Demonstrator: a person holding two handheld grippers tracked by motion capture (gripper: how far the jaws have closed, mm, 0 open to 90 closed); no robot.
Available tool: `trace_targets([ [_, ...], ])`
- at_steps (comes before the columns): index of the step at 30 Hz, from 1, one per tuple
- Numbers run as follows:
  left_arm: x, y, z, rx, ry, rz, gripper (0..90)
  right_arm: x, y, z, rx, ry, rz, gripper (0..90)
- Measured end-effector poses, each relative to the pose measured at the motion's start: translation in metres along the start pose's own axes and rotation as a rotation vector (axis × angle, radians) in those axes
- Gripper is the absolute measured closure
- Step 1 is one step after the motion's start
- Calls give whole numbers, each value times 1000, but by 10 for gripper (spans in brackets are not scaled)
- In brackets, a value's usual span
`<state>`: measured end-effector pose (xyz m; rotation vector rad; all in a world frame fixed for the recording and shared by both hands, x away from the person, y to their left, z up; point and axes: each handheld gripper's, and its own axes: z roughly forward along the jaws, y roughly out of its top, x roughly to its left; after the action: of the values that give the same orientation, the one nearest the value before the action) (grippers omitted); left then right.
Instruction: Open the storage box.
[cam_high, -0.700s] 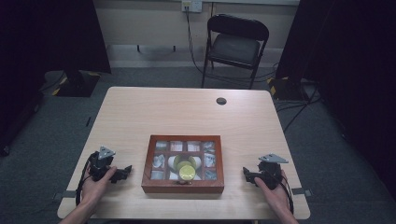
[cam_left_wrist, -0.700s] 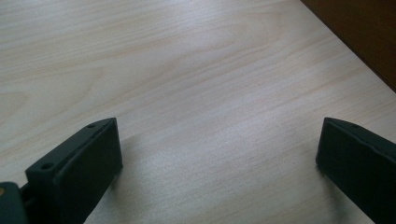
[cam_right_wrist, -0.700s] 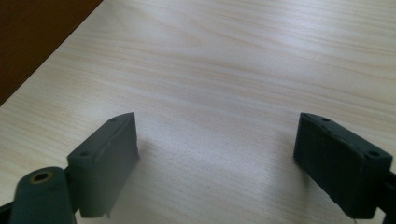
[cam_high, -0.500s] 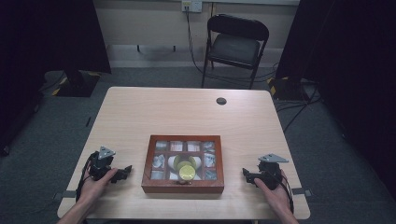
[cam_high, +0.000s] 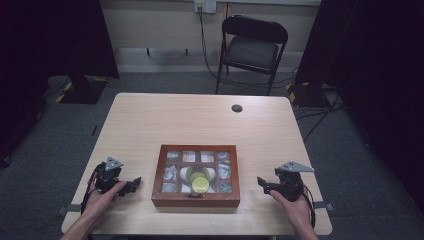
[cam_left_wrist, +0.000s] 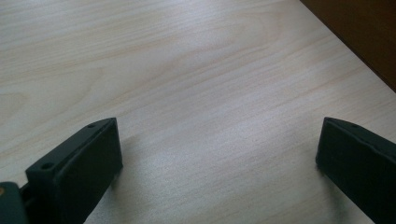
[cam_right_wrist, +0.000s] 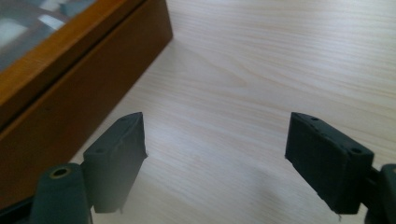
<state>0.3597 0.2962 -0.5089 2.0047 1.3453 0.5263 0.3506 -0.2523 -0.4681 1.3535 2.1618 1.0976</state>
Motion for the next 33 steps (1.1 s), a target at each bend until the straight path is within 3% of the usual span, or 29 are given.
trace_targets([
  [4, 2, 1, 1, 2, -14, 18, 0, 2, 2, -1, -11, 37, -4, 249],
  [14, 2, 1, 1, 2, -14, 18, 0, 12, 13, -10, -83, 109, -10, 345],
  [19, 2, 1, 1, 2, -12, 17, 0, 19, 20, -14, -117, 126, -38, 399],
  [24, 2, 1, 1, 1, -11, 18, 0, 27, 24, -13, -85, 164, -41, 419],
  [26, 2, 1, 1, 1, -11, 18, 0, 29, 27, -14, -65, 163, -65, 430],
  [33, 1, 1, 1, 2, -12, 16, 0, 41, 36, -15, -60, 203, -89, 479],
])
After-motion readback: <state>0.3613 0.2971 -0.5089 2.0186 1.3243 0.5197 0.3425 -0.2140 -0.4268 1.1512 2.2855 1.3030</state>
